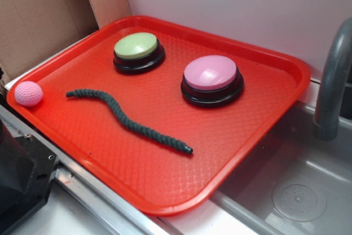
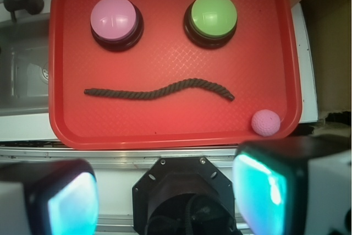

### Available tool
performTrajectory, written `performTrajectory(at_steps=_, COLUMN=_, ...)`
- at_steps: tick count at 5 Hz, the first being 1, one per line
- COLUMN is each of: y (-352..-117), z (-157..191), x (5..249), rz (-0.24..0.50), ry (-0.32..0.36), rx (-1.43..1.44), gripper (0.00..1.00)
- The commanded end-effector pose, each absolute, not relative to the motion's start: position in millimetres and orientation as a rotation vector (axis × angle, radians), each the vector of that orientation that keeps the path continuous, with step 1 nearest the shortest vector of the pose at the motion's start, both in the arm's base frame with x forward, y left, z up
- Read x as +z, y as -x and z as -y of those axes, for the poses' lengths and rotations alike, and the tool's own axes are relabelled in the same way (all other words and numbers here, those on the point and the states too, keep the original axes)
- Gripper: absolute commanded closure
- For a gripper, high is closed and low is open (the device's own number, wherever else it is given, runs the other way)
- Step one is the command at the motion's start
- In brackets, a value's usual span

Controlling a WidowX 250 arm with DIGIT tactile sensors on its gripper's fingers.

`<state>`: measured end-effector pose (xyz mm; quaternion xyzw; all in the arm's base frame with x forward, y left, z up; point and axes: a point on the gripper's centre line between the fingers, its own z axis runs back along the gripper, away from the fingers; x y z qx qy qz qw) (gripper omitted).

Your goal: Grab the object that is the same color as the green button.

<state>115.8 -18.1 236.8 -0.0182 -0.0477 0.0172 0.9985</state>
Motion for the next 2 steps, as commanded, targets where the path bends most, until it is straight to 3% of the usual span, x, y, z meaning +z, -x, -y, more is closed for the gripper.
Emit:
performTrajectory(at_steps=1, y=-122, z=-5, x=224, rz=0.213, ry=0.069, rx=0.367, gripper=0.0)
performTrajectory(at_steps=2, y=-126, z=-15, x=197, rz=0.222, ry=0.031, rx=0.569, gripper=0.0)
